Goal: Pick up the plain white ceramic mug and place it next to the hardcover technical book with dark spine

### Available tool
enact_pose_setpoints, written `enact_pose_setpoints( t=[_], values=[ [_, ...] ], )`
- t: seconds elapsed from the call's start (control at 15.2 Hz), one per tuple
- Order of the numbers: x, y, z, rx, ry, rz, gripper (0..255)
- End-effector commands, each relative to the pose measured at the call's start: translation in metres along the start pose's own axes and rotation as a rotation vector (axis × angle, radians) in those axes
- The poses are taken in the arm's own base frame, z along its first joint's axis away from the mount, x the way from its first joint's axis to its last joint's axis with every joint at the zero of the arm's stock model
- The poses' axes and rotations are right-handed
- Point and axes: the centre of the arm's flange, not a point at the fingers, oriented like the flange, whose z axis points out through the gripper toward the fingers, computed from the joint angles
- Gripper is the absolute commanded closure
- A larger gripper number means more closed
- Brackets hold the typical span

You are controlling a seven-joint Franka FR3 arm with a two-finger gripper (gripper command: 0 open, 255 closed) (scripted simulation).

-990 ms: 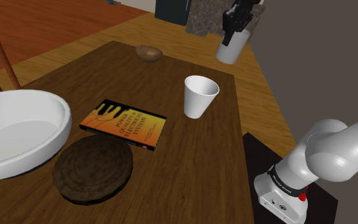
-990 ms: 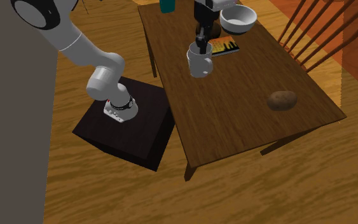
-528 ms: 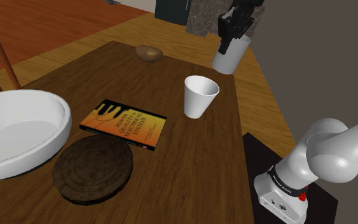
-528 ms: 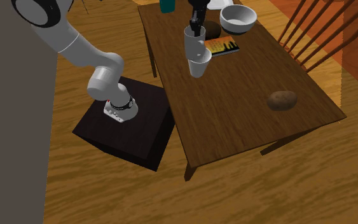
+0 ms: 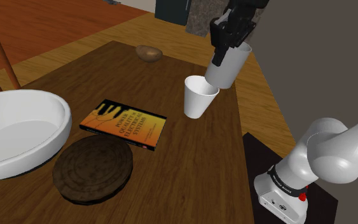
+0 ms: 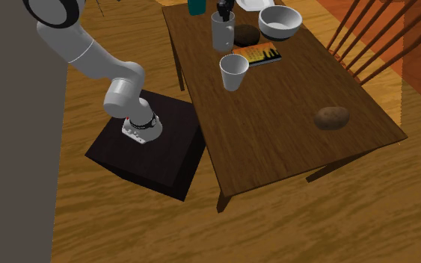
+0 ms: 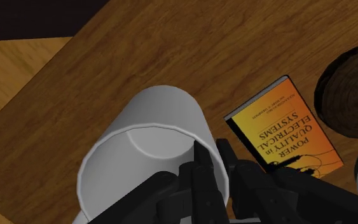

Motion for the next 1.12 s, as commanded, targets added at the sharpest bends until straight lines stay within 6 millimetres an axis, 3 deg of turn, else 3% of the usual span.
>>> enact_pose_setpoints(
  t=[0.0,1.06],
  values=[
    [-0.018,-0.030,-0.002,0.000,-0.001,0.002,255],
    [-0.024,-0.032,0.082,0.000,-0.001,0.002,255]
  ],
)
